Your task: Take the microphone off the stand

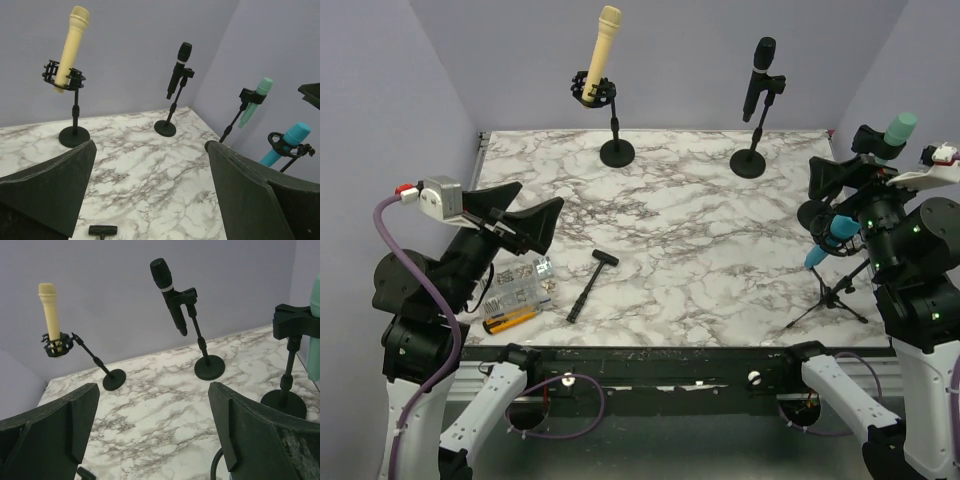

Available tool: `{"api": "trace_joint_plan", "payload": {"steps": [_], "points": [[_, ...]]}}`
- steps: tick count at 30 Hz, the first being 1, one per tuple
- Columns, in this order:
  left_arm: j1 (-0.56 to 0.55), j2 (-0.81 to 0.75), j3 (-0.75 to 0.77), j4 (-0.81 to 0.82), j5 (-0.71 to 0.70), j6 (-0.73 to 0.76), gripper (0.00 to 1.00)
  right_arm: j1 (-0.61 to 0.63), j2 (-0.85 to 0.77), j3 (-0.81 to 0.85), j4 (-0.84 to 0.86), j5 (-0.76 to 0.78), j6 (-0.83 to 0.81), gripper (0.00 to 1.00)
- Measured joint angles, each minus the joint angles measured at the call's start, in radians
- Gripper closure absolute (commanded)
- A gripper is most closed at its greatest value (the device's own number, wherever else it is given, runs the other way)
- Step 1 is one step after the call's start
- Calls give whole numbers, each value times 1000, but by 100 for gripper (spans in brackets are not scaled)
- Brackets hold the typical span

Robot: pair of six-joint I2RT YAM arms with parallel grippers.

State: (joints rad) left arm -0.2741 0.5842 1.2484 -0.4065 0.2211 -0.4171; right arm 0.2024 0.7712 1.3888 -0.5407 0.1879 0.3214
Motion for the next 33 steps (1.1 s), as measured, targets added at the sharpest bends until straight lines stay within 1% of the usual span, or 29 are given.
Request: {"api": "trace_joint_plan", "payload": {"steps": [3,8,12,18,27,33], "points": [[0,19,-4,2,27,-7,1,0,8,16,-51,30,-1,0],[0,59,-17,21,55,-14,1,0,39,92,-153,105,-1,0],[0,87,-25,39,70,-14,2,0,13,95,-220,167,-2,0],[0,147,-20,51,97,8,1,0,-30,98,-298,216,-1,0],[0,158,-24,42,85,103,1,0,-26,85,-383,243,4,0],[1,145,-58,39,80,144,2,0,23,68,-425,243,23,0]]}}
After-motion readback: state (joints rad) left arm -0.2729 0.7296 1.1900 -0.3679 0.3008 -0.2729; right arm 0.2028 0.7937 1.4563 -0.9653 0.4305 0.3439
